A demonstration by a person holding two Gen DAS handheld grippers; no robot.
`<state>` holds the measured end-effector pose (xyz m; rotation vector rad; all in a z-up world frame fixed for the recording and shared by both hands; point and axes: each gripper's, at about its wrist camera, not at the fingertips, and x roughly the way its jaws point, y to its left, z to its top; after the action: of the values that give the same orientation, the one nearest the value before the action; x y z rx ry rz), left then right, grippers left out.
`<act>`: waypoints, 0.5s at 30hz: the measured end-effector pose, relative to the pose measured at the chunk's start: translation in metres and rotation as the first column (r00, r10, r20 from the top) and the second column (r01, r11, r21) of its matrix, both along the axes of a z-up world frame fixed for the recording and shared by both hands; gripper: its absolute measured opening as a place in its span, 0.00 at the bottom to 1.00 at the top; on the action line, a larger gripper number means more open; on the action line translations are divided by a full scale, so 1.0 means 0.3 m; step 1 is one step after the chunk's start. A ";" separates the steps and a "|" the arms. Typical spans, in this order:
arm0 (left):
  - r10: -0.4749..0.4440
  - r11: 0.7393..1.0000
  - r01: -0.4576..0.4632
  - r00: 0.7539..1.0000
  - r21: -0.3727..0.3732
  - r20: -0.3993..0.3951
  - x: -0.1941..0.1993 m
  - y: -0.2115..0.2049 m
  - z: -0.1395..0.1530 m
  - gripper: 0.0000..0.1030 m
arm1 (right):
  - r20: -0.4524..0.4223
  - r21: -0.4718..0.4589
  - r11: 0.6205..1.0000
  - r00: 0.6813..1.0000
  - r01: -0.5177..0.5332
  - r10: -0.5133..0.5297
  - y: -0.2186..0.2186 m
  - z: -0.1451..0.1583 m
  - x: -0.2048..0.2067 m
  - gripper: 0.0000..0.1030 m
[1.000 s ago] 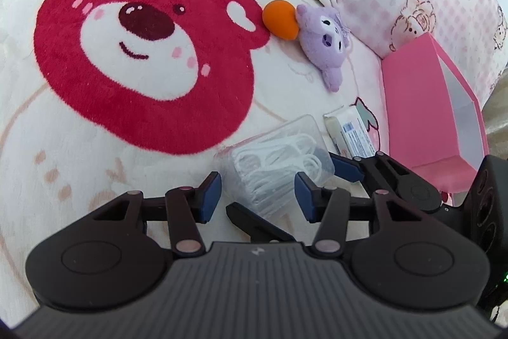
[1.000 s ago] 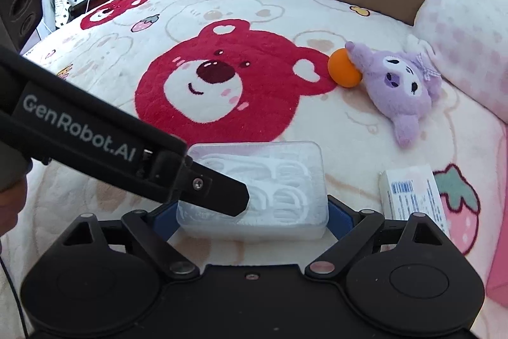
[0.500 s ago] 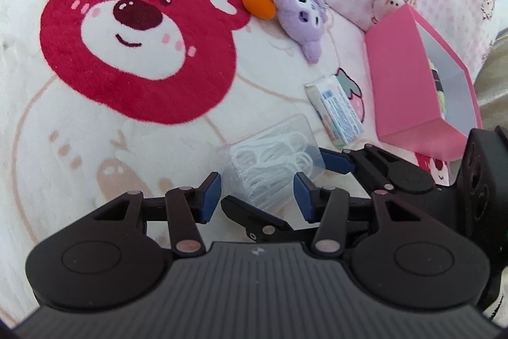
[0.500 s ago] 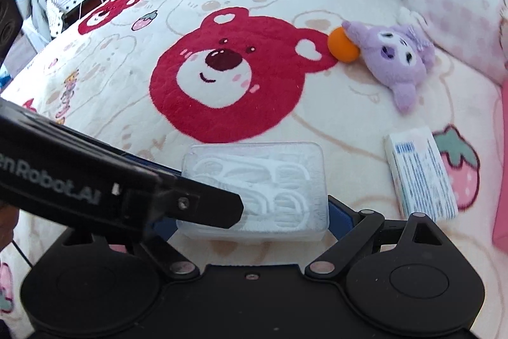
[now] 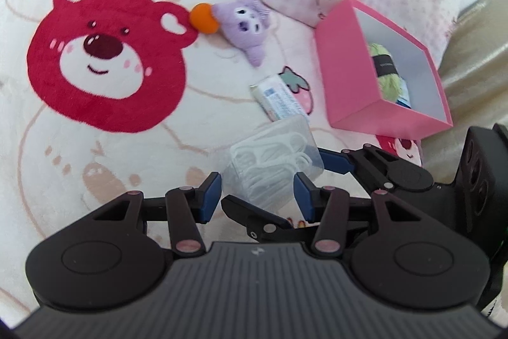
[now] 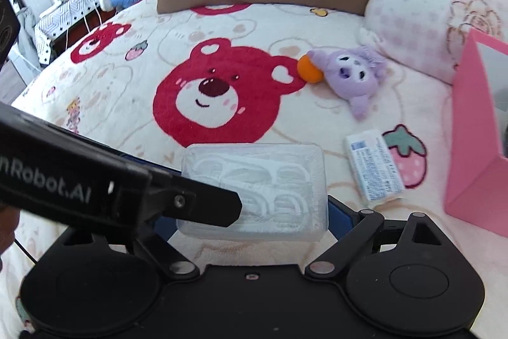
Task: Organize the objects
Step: 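Lift and carry the floss-pick box with the left tool into the pink box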
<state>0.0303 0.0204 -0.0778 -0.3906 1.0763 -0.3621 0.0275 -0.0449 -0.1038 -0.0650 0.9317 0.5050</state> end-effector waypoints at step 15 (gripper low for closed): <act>-0.127 0.992 0.127 0.992 -0.009 0.016 -0.027 -0.150 0.114 0.46 | -0.025 -0.015 0.996 0.996 0.087 -0.087 -0.135 0.127 -0.065 0.92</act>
<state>0.0222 -0.0246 -0.0436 -0.3287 1.0875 -0.4828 0.0081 -0.0854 -0.0658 -0.0309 0.9595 0.4196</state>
